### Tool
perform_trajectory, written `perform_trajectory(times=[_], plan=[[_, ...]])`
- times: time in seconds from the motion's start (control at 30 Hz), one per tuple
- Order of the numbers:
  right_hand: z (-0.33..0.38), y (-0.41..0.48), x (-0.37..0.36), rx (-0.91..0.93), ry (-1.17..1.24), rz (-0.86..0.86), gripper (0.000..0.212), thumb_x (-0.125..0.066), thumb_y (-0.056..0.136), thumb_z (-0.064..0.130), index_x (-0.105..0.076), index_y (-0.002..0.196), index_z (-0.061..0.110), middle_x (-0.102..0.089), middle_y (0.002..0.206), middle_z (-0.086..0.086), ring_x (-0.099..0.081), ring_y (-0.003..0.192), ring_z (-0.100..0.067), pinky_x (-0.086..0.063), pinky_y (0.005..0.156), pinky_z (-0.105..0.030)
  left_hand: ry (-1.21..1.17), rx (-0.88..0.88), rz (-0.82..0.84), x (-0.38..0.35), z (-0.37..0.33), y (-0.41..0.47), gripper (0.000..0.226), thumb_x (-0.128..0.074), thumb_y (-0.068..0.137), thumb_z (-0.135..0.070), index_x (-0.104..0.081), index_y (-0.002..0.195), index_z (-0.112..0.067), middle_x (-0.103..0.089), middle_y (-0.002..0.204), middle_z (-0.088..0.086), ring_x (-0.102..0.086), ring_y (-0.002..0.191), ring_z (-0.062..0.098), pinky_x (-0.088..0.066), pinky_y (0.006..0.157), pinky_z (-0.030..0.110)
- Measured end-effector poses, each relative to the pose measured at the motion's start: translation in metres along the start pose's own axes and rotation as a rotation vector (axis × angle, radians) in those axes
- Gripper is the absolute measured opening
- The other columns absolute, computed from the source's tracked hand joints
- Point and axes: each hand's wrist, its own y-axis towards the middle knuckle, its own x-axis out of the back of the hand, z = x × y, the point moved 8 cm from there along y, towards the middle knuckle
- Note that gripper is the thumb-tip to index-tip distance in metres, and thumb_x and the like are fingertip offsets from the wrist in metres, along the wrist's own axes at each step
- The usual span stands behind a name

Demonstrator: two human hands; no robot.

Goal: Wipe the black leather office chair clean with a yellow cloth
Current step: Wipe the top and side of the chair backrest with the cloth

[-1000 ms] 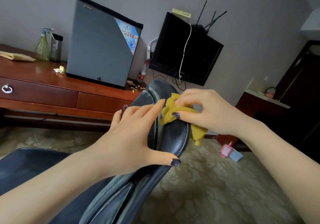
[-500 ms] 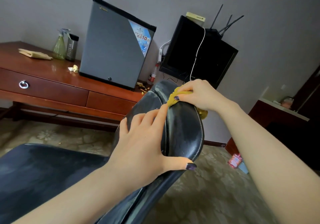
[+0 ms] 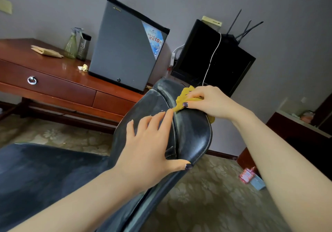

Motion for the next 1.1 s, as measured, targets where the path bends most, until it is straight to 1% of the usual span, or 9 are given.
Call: perform_trajectory(times=[0.2,0.33,0.43,0.57,0.67,0.8,0.97,1.03,1.1], plan=[[0.024,-0.05,0.006,0.111,0.09,-0.006,0.01,-0.07,0.082,0.024,-0.077,0.086,0.018,-0.066,0.096,-0.001,-0.06,0.103,-0.016,-0.043,0.093,-0.036,-0.08,-0.002,-0.038,-0.007,0.007,-0.002,0.119,-0.029,0.057,-0.091,0.018,0.147,-0.03,-0.003,0.154,-0.017,-0.002,0.139,0.008,-0.008,0.118,0.043],[0.039,-0.08,0.006,0.217,0.163,0.012,0.004,-0.075,0.08,0.018,-0.077,0.083,0.02,-0.069,0.095,0.008,-0.059,0.106,-0.003,-0.042,0.096,-0.025,-0.115,-0.057,-0.073,-0.008,0.004,-0.001,0.115,-0.018,0.052,-0.088,0.01,0.149,-0.032,-0.016,0.152,-0.016,-0.011,0.139,0.01,-0.009,0.116,0.046],[0.044,-0.093,0.001,0.301,0.202,0.089,0.007,-0.074,0.075,0.024,-0.078,0.081,0.022,-0.07,0.095,0.016,-0.059,0.107,0.001,-0.041,0.096,-0.016,-0.119,-0.091,-0.089,-0.01,0.004,-0.001,0.112,-0.02,0.056,-0.087,0.0,0.15,-0.029,-0.026,0.151,-0.011,-0.021,0.139,0.016,-0.013,0.114,0.051],[0.047,-0.097,-0.001,0.371,0.261,0.188,0.012,-0.07,0.076,0.03,-0.077,0.085,0.025,-0.07,0.098,0.017,-0.061,0.108,-0.003,-0.041,0.094,-0.015,0.035,-0.178,-0.217,-0.009,0.001,0.003,0.103,-0.029,0.067,-0.082,-0.032,0.144,-0.014,-0.053,0.135,0.001,-0.051,0.123,0.028,-0.036,0.099,0.06],[0.041,-0.083,0.001,0.326,0.279,0.194,0.013,-0.072,0.077,0.025,-0.077,0.089,0.025,-0.072,0.099,0.014,-0.061,0.109,-0.004,-0.042,0.097,-0.019,0.144,-0.219,-0.248,-0.009,-0.002,0.007,0.104,-0.027,0.066,-0.082,-0.042,0.139,-0.01,-0.057,0.129,0.003,-0.056,0.117,0.03,-0.04,0.094,0.062],[0.03,-0.056,0.002,0.223,0.242,0.171,0.015,-0.074,0.08,0.012,-0.077,0.088,0.025,-0.072,0.099,0.016,-0.06,0.107,0.002,-0.044,0.099,-0.022,0.193,-0.214,-0.231,-0.011,-0.004,0.013,0.108,-0.029,0.061,-0.082,-0.042,0.139,-0.009,-0.055,0.13,0.003,-0.055,0.118,0.031,-0.042,0.094,0.063],[0.014,-0.021,-0.001,0.099,0.097,0.152,0.014,-0.071,0.077,0.029,-0.075,0.085,0.04,-0.071,0.105,0.01,-0.06,0.109,-0.008,-0.046,0.1,-0.036,0.181,-0.18,-0.186,-0.017,-0.004,0.018,0.109,-0.029,0.061,-0.083,-0.035,0.142,-0.011,-0.052,0.134,0.002,-0.052,0.122,0.03,-0.041,0.096,0.063],[0.008,-0.006,-0.003,0.05,0.031,0.114,0.013,-0.07,0.077,0.034,-0.074,0.084,0.045,-0.07,0.104,0.01,-0.061,0.105,-0.01,-0.048,0.096,-0.036,0.194,-0.175,-0.171,-0.017,-0.005,0.019,0.108,-0.027,0.062,-0.082,-0.035,0.143,-0.01,-0.051,0.136,0.003,-0.051,0.123,0.03,-0.04,0.097,0.063],[0.004,0.006,-0.002,0.006,-0.013,0.059,0.013,-0.069,0.08,0.032,-0.075,0.091,0.039,-0.069,0.105,0.01,-0.059,0.101,-0.008,-0.047,0.092,-0.028,0.222,-0.179,-0.182,-0.015,-0.006,0.018,0.108,-0.028,0.062,-0.081,-0.038,0.142,-0.009,-0.053,0.134,0.004,-0.052,0.122,0.031,-0.04,0.096,0.063]])
